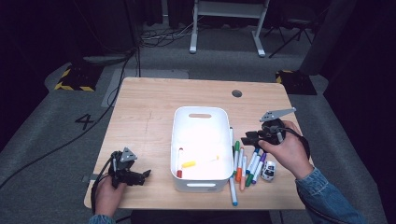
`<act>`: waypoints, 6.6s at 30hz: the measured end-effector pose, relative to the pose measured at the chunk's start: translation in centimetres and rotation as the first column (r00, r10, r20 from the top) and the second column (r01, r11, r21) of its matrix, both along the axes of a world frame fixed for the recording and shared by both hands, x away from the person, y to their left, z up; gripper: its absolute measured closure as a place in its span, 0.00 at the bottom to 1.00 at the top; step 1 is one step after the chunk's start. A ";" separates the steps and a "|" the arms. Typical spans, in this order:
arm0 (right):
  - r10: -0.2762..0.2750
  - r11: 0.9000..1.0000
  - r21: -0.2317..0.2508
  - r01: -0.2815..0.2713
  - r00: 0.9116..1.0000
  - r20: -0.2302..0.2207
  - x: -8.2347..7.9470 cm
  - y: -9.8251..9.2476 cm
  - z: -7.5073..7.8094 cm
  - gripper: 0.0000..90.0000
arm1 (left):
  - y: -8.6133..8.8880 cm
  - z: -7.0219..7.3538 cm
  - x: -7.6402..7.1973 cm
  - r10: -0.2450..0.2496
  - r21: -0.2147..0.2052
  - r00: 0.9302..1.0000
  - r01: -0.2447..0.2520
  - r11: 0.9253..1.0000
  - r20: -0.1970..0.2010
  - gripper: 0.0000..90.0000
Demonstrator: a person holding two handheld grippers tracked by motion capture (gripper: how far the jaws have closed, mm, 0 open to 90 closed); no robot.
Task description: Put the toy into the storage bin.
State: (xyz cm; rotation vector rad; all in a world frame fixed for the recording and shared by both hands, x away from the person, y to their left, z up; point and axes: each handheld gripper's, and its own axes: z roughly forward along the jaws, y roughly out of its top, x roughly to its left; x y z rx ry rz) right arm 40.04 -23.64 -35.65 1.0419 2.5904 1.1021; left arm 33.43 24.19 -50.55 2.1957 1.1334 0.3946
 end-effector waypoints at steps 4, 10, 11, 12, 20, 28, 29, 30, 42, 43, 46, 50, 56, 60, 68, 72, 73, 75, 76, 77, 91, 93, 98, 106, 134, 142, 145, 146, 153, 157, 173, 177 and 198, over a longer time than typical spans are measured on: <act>-0.032 0.999 -0.025 0.032 0.999 -0.013 0.5 -1.0 -0.7 0.69 | 0.0 0.0 0.0 0.000 -0.002 1.000 0.000 1.000 -0.002 0.00; -0.102 0.992 -0.082 0.098 0.993 -0.051 1.5 -2.7 -2.7 0.67 | 0.0 0.0 0.0 0.000 -0.002 1.000 0.000 1.000 -0.002 0.00; -0.118 0.989 -0.099 0.111 0.991 -0.067 1.9 -3.1 -3.5 0.67 | 0.0 0.0 0.0 0.000 -0.002 1.000 0.000 1.000 -0.002 0.00; -0.130 0.987 -0.109 0.120 0.988 -0.083 2.1 -3.3 -4.0 0.67 | 0.0 0.0 0.0 0.000 -0.002 1.000 0.000 1.000 -0.002 0.00; -0.179 0.972 -0.186 0.147 0.968 -0.174 3.2 -4.2 -7.5 0.67 | 0.0 0.0 0.0 0.000 -0.002 1.000 0.000 1.000 -0.002 0.00; -0.198 0.965 -0.213 0.151 0.955 -0.222 3.8 -4.5 -10.0 0.68 | 0.0 0.0 0.0 0.000 -0.002 1.000 0.000 1.000 -0.002 0.00; -0.199 0.967 -0.205 0.154 0.954 -0.225 3.9 -4.4 -10.1 0.67 | 0.0 0.0 0.0 0.000 -0.001 1.000 0.000 1.000 -0.002 0.00; -0.197 0.969 -0.195 0.154 0.955 -0.224 3.9 -4.3 -10.2 0.67 | 0.0 0.0 0.0 0.000 -0.002 1.000 0.000 1.000 -0.002 0.00; -0.155 0.972 -0.205 0.112 0.966 -0.205 4.2 -1.8 -10.6 0.67 | 0.0 0.0 0.0 0.000 -0.002 1.000 0.000 1.000 -0.002 0.00; -0.158 0.971 -0.209 0.116 0.967 -0.198 4.1 -1.7 -10.6 0.68 | 0.0 0.0 0.0 0.000 -0.001 1.000 0.000 1.000 -0.002 0.00; -0.162 0.971 -0.207 0.120 0.967 -0.196 4.0 -1.7 -10.7 0.68 | 0.0 0.0 0.0 0.000 -0.002 1.000 0.000 1.000 -0.002 0.00; -0.169 0.972 -0.196 0.130 0.966 -0.195 4.2 -1.8 -10.7 0.69 | 0.0 0.0 0.0 -0.001 -0.001 1.000 0.001 1.000 -0.002 0.00; -0.181 0.971 -0.188 0.149 0.969 -0.170 5.4 -1.6 -10.8 0.74 | 0.0 0.0 0.0 0.000 -0.002 1.000 0.000 1.000 -0.002 0.00; -0.186 0.969 -0.192 0.158 0.973 -0.137 6.4 -1.6 -10.9 0.76 | 0.0 0.0 0.0 0.000 -0.002 1.000 0.000 1.000 -0.002 0.00; -0.215 0.961 -0.200 0.191 0.971 -0.108 6.8 -1.9 -11.1 0.73 | 0.0 0.0 0.0 -0.001 -0.001 1.000 0.001 1.000 -0.002 0.00; -0.213 0.964 -0.190 0.185 0.968 -0.136 6.1 -1.9 -11.3 0.73 | 0.0 0.0 0.0 0.000 -0.001 1.000 0.000 1.000 -0.002 0.00; -0.206 0.965 -0.191 0.178 0.969 -0.135 6.1 -1.9 -11.3 0.76 | 0.0 0.0 0.0 -0.001 -0.001 1.000 0.001 1.000 -0.002 0.00; -0.196 0.967 -0.192 0.169 0.972 -0.132 6.3 -1.6 -11.2 0.78 | 0.0 0.0 0.0 0.000 -0.002 1.000 0.000 1.000 -0.002 0.00; -0.196 0.967 -0.192 0.169 0.972 -0.132 6.3 -1.6 -11.2 0.78 | 0.0 0.0 0.0 0.000 -0.002 1.000 0.000 1.000 -0.002 0.00; -0.195 0.966 -0.197 0.168 0.972 -0.128 6.4 -1.5 -11.2 0.79 | 0.0 0.0 0.0 -0.001 -0.002 1.000 0.001 1.000 -0.002 0.00; -0.216 0.948 -0.259 0.184 0.971 -0.101 8.1 -1.2 -11.4 0.85 | 0.0 0.0 0.0 -0.001 -0.002 1.000 0.001 1.000 -0.002 0.00; -0.220 0.947 -0.260 0.188 0.970 -0.101 8.1 -1.2 -11.4 0.85 | 0.0 0.0 0.0 0.000 -0.002 1.000 0.000 1.000 -0.002 0.00; -0.222 0.955 -0.223 0.196 0.970 -0.099 7.8 -1.7 -10.7 0.85 | 0.0 0.0 0.0 0.000 -0.002 1.000 0.000 1.000 -0.002 0.00; -0.193 0.975 -0.130 0.180 0.977 -0.090 6.9 -2.3 -8.1 0.85 | 0.0 0.0 0.0 0.002 0.000 1.000 -0.002 1.000 0.001 0.00; -0.085 0.996 0.031 0.085 0.996 -0.006 2.3 -1.6 -0.9 0.85 | -0.4 0.0 0.2 0.000 -0.008 1.000 0.000 1.000 -0.002 0.00; -0.022 0.999 0.047 0.022 1.000 0.004 0.7 0.1 0.6 0.85 | -0.4 0.0 0.2 -0.001 -0.008 1.000 0.001 1.000 -0.001 0.00; 0.010 0.999 0.049 -0.010 1.000 0.008 0.1 0.8 1.1 0.85 | -0.4 0.0 0.2 -0.001 -0.008 1.000 0.001 1.000 -0.001 0.00; 0.021 0.999 0.049 -0.021 1.000 0.009 -0.1 1.1 1.3 0.85 | -0.4 0.0 0.2 -0.001 -0.007 1.000 0.001 1.000 -0.001 0.00; 0.098 0.994 0.055 -0.099 0.995 0.023 -1.8 3.0 2.4 0.85 | -0.4 0.0 0.2 0.000 -0.008 1.000 0.000 1.000 -0.001 0.00; 0.135 0.989 0.056 -0.136 0.991 0.026 -2.6 4.0 2.8 0.85 | -0.4 0.0 0.2 0.000 -0.007 1.000 0.000 1.000 -0.001 0.00; 0.245 0.965 0.086 -0.249 0.968 0.049 -4.2 7.2 3.3 0.85 | -0.4 0.0 0.2 -0.001 -0.008 1.000 0.001 1.000 -0.001 0.00; 0.256 0.959 0.110 -0.260 0.965 0.053 -4.2 7.7 3.1 0.85 | -0.4 0.0 0.2 -0.001 -0.007 1.000 0.001 1.000 -0.002 0.00; 0.316 0.947 0.071 -0.314 0.948 -0.026 -4.8 9.6 0.1 0.85 | -0.4 0.0 0.2 0.001 -0.003 1.000 -0.001 1.000 0.004 0.00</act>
